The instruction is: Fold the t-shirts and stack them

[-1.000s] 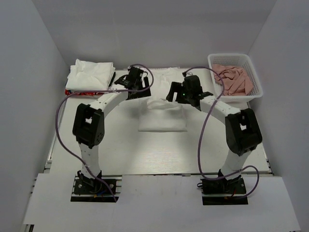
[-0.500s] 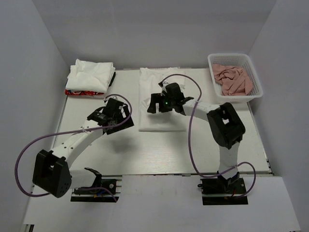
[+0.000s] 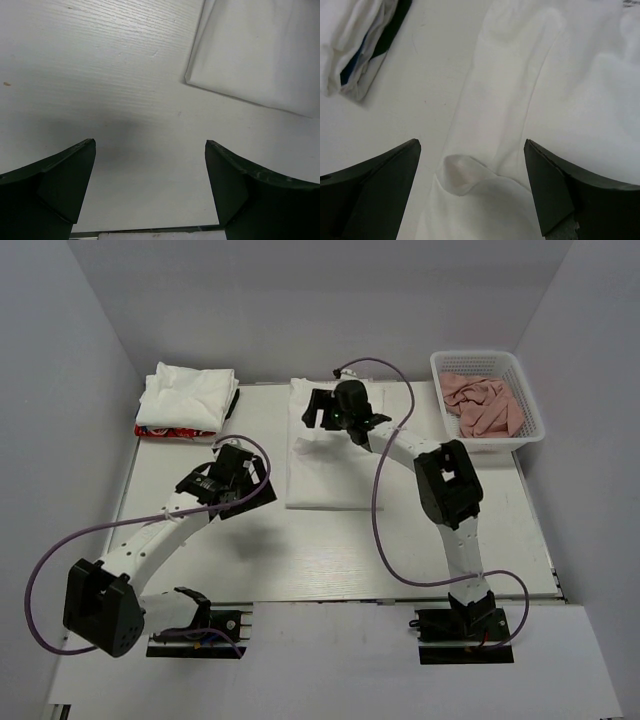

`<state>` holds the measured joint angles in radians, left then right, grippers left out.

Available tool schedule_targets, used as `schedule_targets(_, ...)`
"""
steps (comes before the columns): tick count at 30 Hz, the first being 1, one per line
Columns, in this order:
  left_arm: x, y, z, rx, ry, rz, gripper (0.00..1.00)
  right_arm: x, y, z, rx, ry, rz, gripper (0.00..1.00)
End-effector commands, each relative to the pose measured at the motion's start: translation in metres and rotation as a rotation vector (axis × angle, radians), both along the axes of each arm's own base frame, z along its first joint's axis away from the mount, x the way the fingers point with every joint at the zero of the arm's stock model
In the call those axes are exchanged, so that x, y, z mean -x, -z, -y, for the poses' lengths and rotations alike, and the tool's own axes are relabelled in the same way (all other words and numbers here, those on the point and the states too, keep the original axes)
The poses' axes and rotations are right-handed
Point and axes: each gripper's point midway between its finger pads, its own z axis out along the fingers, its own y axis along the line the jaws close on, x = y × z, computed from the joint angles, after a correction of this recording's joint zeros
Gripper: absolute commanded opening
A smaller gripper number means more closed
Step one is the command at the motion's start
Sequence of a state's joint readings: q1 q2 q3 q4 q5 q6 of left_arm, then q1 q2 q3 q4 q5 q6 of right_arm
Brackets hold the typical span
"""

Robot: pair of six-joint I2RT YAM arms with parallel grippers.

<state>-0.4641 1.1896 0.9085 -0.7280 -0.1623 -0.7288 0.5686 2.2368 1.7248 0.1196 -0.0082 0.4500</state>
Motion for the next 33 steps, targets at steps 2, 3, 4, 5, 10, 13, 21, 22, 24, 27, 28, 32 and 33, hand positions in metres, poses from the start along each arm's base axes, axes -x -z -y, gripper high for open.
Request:
schedule_targets(2,-0.015,0.006,0.021,0.032,0.077,0.012,1.00,0.006,-0.072,0.037,-0.056,0.085,0.092,0.90)
schedule_targets(3,-0.019,0.010,0.023,0.031,0.077,0.010,1.00,0.022,-0.035,0.054,-0.018,0.087,0.011,0.90)
schedule_targets(4,-0.021,0.020,0.028,0.030,0.098,-0.020,1.00,0.032,-0.051,0.063,-0.040,0.101,0.015,0.90)
schedule_targets(5,-0.028,0.020,0.033,0.036,0.115,-0.013,1.00,0.042,-0.069,0.073,-0.056,0.118,0.030,0.90)
schedule_targets(10,-0.040,0.044,0.054,0.067,0.178,-0.064,1.00,0.122,-0.018,0.157,0.008,0.229,-0.087,0.90)
schedule_targets(13,-0.045,0.058,0.062,0.077,0.206,-0.088,1.00,0.158,0.004,0.183,0.059,0.219,-0.161,0.90)
schedule_targets(21,-0.059,0.085,0.078,0.085,0.256,-0.136,0.94,0.201,0.030,0.176,-0.011,0.074,-0.290,0.90)
schedule_targets(22,-0.059,0.087,0.081,0.095,0.263,-0.140,0.90,0.202,0.038,0.174,-0.009,0.066,-0.317,0.90)
schedule_targets(24,-0.058,0.097,0.082,0.096,0.267,-0.162,0.86,0.204,0.040,0.167,-0.026,0.022,-0.335,0.90)
schedule_targets(27,-0.058,0.102,0.084,0.100,0.285,-0.170,0.62,0.208,0.058,0.166,-0.016,0.009,-0.392,0.90)
schedule_targets(28,-0.059,0.106,0.085,0.099,0.285,-0.174,0.54,0.209,0.064,0.166,-0.015,0.014,-0.412,0.90)
schedule_targets(32,-0.053,0.108,0.087,0.111,0.306,-0.195,0.07,0.212,0.071,0.167,-0.017,0.013,-0.430,0.90)
schedule_targets(33,-0.050,0.111,0.085,0.108,0.305,-0.206,0.04,0.213,0.073,0.167,-0.018,0.015,-0.428,0.90)
